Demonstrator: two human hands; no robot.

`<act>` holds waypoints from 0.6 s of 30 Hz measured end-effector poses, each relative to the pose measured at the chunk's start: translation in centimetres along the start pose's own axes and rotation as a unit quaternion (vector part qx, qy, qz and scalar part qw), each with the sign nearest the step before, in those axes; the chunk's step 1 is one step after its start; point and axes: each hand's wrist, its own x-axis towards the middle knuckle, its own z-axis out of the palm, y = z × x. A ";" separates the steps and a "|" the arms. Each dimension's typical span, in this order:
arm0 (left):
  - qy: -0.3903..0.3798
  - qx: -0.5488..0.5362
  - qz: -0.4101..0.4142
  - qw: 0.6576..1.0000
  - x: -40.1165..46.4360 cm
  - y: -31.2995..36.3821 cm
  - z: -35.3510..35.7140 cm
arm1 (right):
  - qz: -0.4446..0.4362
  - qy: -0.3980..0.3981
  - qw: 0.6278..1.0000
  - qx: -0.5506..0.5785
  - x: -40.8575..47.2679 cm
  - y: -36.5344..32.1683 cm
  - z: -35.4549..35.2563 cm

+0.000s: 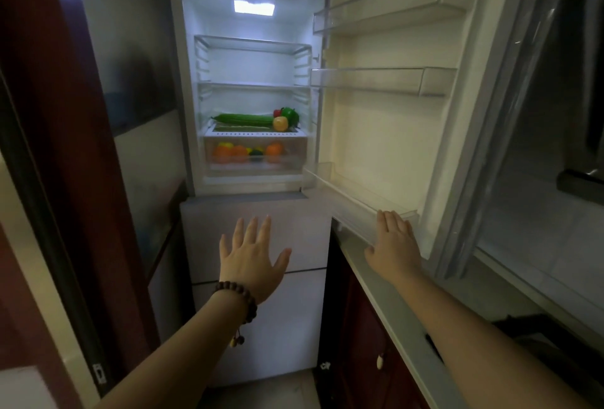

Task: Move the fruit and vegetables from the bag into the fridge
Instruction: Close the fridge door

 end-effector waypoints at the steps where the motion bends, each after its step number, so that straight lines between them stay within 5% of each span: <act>1: 0.001 0.001 -0.002 1.000 -0.2 -0.4 -0.1 | -0.010 0.008 1.000 0.001 -0.2 -0.9 0.2; 10: 0.011 0.025 -0.057 0.998 -1.2 -3.3 -2.5 | -0.120 -0.054 0.990 0.055 -0.3 -10.6 -0.6; 14: 0.032 0.027 -0.070 0.997 -0.5 -4.9 -4.4 | -0.281 0.110 0.953 0.027 -1.1 -12.1 -3.8; 18: 0.054 0.035 -0.075 0.995 0.4 -6.1 -5.6 | -0.315 0.220 0.923 -0.027 0.0 -10.7 -6.2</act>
